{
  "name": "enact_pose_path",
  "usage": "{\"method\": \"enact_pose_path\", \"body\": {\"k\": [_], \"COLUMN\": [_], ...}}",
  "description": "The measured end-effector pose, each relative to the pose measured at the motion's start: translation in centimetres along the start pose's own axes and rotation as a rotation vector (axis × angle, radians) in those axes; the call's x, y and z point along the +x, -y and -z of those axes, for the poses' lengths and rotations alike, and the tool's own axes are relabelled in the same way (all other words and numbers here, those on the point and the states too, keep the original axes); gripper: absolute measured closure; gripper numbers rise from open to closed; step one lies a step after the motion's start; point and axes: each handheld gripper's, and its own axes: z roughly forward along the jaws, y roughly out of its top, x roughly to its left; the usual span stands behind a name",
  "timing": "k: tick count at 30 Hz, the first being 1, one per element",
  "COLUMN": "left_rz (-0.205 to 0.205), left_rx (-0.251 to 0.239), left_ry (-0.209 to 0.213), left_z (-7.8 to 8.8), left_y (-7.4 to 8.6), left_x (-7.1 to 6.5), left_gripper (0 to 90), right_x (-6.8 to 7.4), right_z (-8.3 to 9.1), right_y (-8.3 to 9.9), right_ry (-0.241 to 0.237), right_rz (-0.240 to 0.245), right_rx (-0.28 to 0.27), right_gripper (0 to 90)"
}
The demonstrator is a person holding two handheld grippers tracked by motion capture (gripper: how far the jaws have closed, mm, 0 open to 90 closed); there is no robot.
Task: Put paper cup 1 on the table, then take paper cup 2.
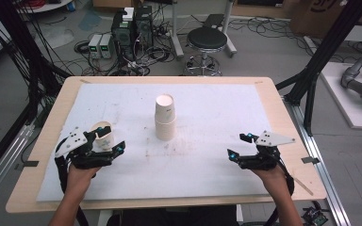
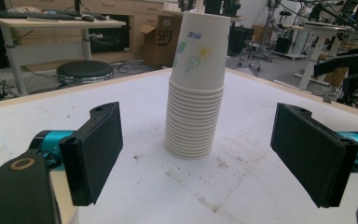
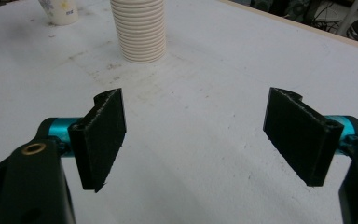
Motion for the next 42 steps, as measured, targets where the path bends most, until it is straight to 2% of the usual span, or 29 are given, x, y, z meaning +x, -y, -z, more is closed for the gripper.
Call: {"method": "enact_pose_path", "body": {"k": [8,12,15,19,24,31,42], "left_rz": [-0.001,0.003,-0.010,-0.011,0.005,0.003,0.007], "left_rx": [0.011,0.008,0.023,0.035,0.030,0.049,0.044], "left_ry": [-0.001,0.009,0.020,0.033,0.043,0.052,0.060], "left_z": [-0.1,-0.5,-0.9,-1.2,-1.4,-1.9,-1.7], "left_y": [0.4,0.3,0.4,0.5,0.6,0.8,0.4], "left_x": [0.0,-0.3,-0.5,-0.6,-0.5,-0.8,-1.4], "left_gripper": [16.8,16.8,17.6,17.6,17.6,17.6,17.6], "right_x": [0.0,0.1,0.1,0.0,0.0,-0.1,0.0], "right_z": [-0.4,-0.3,0.0,0.4,0.5,0.6,0.5], "right_y": [-0.3,-0.2,-0.1,-0.1,0.0,0.3,0.4], "right_ry": [0.014,-0.006,-0.013,0.000,0.005,0.003,-0.010], "right_rz": [0.016,0.030,0.011,0.000,0.000,-0.005,-0.004], "right_rx": [0.000,0.004,0.006,-0.011,-0.012,-0.006,-0.013], "right_gripper": [19.2,19.2,19.2,19.2,19.2,19.2,19.2]}}
